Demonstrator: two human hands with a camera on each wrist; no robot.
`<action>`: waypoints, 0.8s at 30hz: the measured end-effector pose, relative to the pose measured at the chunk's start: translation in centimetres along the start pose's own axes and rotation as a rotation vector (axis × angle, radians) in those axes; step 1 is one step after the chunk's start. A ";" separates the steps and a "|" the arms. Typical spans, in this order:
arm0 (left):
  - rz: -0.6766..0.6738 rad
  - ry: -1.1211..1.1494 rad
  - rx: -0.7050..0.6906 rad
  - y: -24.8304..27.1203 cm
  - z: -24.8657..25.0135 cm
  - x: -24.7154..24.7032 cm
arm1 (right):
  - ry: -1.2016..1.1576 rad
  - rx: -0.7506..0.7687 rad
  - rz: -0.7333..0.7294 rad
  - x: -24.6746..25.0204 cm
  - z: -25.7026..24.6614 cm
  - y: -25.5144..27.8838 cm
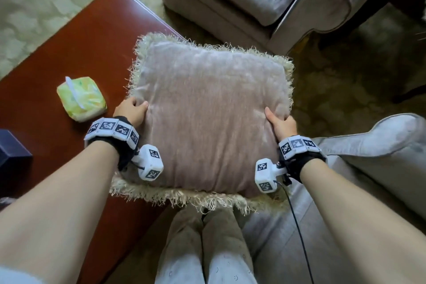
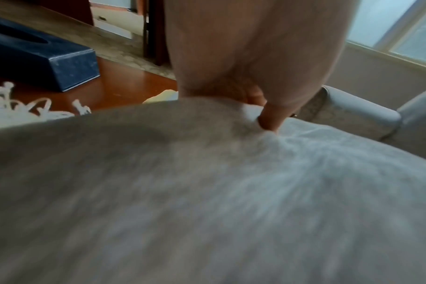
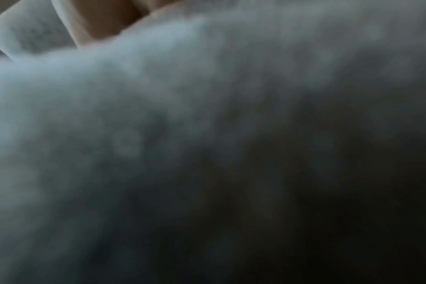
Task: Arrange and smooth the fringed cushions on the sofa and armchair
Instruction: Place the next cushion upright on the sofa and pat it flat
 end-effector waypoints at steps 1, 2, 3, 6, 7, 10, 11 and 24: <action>-0.005 -0.018 -0.024 0.4 1.0 0.3 | -0.015 0.011 0.010 1.1 -0.4 0.5; -0.011 -0.032 -0.045 0.7 2.2 0.5 | -0.036 0.017 0.025 2.4 -0.8 0.8; -0.017 -0.039 -0.081 1.0 3.7 0.8 | -0.062 0.025 0.047 3.9 -1.0 1.4; -0.064 -0.045 -0.180 1.9 9.2 1.4 | -0.153 0.047 0.125 9.2 -1.4 3.5; -0.064 -0.040 -0.218 2.1 11.2 1.7 | -0.180 0.056 0.151 10.9 -1.5 4.1; -0.078 -0.026 -0.347 3.2 18.3 1.7 | -0.247 0.076 0.263 17.4 -1.7 6.1; -0.082 -0.017 -0.397 3.7 20.9 1.6 | -0.283 0.082 0.298 19.8 -1.6 6.8; -0.346 -0.113 -0.904 19.8 49.2 -10.6 | -0.797 -0.037 0.728 45.4 12.6 15.3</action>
Point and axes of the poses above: each hand's wrist, its own y-axis away from the middle knuckle, its own x-axis out of the back of the hand, z = x × y, the point moved 1 cm from there along -y, towards the middle knuckle, and after that the axes turned 12 degrees about -x, right-handed, at the moved point
